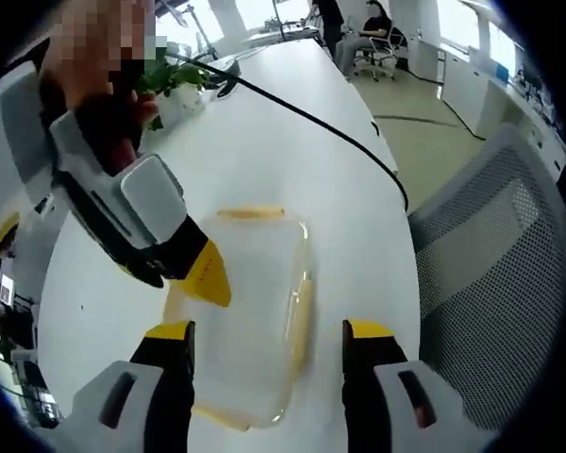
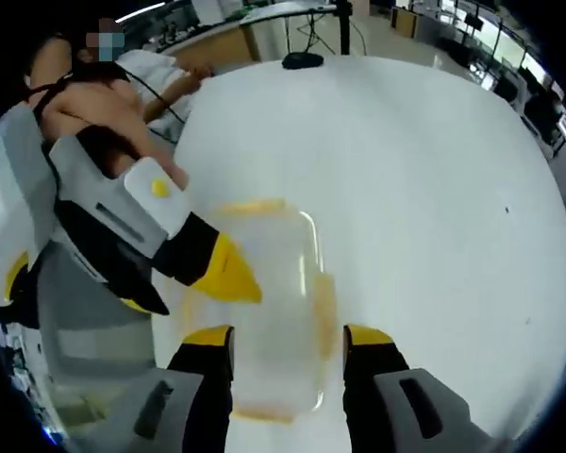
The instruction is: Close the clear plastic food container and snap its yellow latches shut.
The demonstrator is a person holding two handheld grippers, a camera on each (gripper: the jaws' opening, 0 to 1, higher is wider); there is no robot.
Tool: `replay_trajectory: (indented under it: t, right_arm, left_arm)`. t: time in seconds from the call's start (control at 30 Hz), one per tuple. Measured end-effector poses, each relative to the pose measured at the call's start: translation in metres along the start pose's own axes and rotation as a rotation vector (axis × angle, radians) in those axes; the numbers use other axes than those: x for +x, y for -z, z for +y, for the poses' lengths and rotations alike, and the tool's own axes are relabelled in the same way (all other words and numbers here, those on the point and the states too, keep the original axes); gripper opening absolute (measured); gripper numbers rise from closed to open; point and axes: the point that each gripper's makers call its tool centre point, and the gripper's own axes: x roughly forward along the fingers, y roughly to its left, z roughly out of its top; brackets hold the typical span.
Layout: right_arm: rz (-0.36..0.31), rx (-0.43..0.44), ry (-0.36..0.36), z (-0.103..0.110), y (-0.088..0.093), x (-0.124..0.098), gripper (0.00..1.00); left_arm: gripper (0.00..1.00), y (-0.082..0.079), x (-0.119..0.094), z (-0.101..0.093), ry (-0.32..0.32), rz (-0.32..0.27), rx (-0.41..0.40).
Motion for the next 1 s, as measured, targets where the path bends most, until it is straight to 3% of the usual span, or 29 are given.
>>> replay_trajectory:
  t: [0.27,0.43,0.53,0.83,1.0]
  right_arm:
    - [-0.021,0.030,0.024,0.013,0.008,0.000,0.50]
    - [-0.034,0.005,0.061,0.016,0.007,-0.004,0.55]
    - [-0.077,-0.015,0.062,0.020,0.002,-0.006,0.58]
    - [-0.078,-0.034,0.098,0.021,0.009,-0.010,0.65]
    - [-0.095,-0.044,0.094,0.028,0.011,-0.012,0.70]
  left_arm:
    - [0.69,0.006,-0.004,0.000,0.041,0.001,-0.040]
    - [0.68,0.007,-0.008,0.001,0.059,0.004,-0.064]
    - [0.73,0.006,-0.011,0.002,0.088,-0.006,-0.074]
    - [0.75,0.008,-0.014,0.006,0.131,-0.015,-0.096]
    - [0.76,0.010,-0.014,0.002,0.165,0.011,-0.078]
